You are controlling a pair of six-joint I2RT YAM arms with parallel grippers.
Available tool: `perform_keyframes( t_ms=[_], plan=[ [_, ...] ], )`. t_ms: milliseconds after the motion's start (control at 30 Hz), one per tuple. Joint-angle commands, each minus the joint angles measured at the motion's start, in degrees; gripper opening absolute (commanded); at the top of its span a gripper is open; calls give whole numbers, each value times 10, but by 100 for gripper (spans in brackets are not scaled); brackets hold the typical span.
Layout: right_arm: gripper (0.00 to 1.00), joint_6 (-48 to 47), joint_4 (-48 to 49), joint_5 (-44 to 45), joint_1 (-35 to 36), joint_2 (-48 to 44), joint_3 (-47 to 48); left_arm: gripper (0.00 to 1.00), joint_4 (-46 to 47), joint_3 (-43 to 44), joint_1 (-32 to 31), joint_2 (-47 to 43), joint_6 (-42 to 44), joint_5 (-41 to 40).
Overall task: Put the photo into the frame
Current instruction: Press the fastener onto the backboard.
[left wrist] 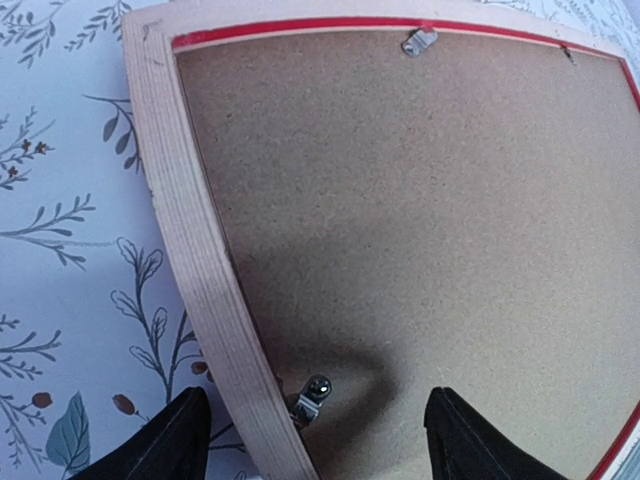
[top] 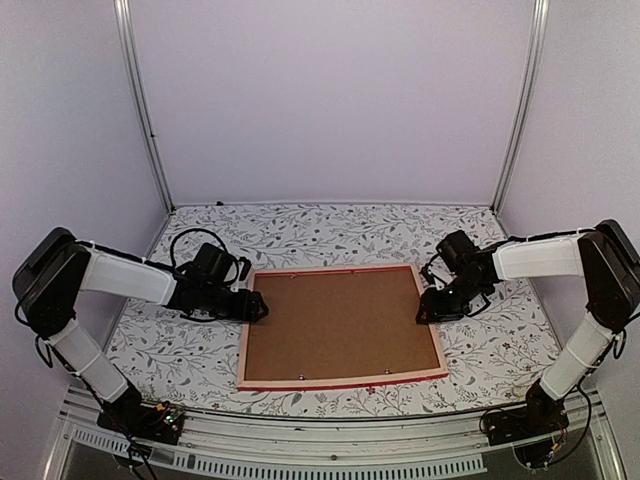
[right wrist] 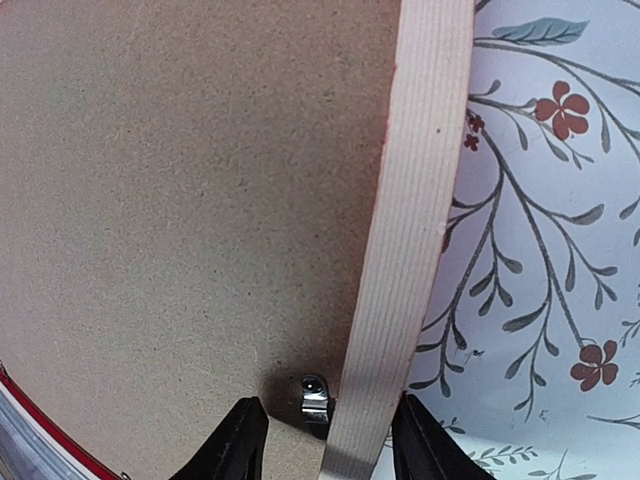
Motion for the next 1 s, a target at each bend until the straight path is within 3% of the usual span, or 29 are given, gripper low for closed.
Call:
perform_keyframes(
  t_ms=[0, 400, 667, 967],
  plan=[
    [43, 7, 7, 11, -7, -11, 11, 77, -21, -1, 0, 18, -1, 4],
    [26, -13, 9, 3, -24, -11, -11, 77, -20, -4, 0, 20, -1, 3],
    [26, -35, 5, -15, -28, -6, -19, 77, -19, -7, 0, 19, -3, 3],
    [36, -45, -10, -1, -30, 2, -12, 77, -22, -7, 0, 16, -2, 2]
  ],
)
